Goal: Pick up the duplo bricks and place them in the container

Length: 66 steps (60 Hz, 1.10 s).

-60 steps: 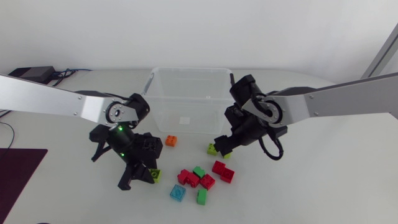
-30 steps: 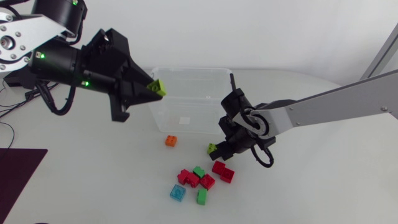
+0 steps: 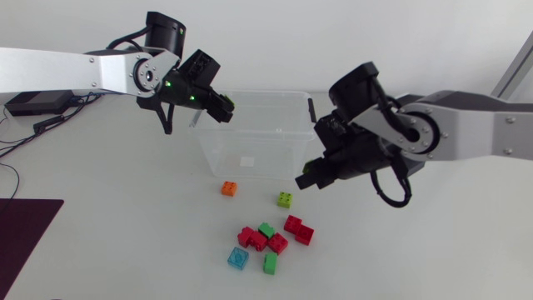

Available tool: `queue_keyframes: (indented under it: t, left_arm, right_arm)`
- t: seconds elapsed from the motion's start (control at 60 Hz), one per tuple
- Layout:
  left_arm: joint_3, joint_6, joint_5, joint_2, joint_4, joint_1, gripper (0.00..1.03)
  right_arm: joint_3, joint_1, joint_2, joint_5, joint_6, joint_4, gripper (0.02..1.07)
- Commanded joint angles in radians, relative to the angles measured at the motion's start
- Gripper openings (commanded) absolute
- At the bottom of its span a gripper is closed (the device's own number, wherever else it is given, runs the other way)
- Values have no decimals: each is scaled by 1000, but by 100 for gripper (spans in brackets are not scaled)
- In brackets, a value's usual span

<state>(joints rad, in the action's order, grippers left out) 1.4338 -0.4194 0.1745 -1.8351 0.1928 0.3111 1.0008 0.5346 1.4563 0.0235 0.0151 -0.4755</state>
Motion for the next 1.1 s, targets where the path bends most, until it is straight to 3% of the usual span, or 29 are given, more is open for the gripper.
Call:
queue_keyframes:
  t: [0.0, 0.117, 0.217, 0.383, 0.483, 0.55, 0.65, 0.683, 0.717, 0.767, 0.883, 1.083]
  left_arm:
    - [22, 59, -17, -4, -10, 5, 99]
    - [-50, 60, -26, 105, -7, -6, 99]
    - [-159, 45, -32, 273, 106, -35, 99]
    - [-300, 27, -30, 389, 263, -76, 99]
    - [-401, 34, -30, 416, 292, -66, 99]
    - [-477, 60, -53, 416, 292, -15, 99]
    - [-493, 130, -63, 369, 292, 5, 99]
    - [-493, 162, -64, 333, 292, 17, 99]
    - [-492, 169, -66, 315, 290, 23, 99]
    - [-483, 211, -86, 286, 286, 34, 99]
    - [-437, 241, -93, 186, 272, 68, 99]
    - [-349, 283, -93, 45, 246, 94, 98]
  right_arm:
    - [70, -10, -31, 3, -9, -29, 33]
    - [148, -25, -40, 3, -12, -34, 33]
    - [213, -45, -24, 3, -18, -5, 33]
    - [286, -48, 39, 6, -23, 55, 34]
    - [326, -45, 105, 13, -27, 104, 35]
    - [349, -33, 156, 30, -37, 141, 36]
    - [369, -28, 210, 32, -38, 179, 39]
    - [375, -27, 231, 39, -38, 206, 60]
    - [380, -25, 243, 46, -38, 210, 72]
    - [384, -24, 263, 58, -37, 218, 103]
    - [340, -7, 237, 122, -50, 291, 103]
    - [185, 13, 59, 139, -58, 347, 103]
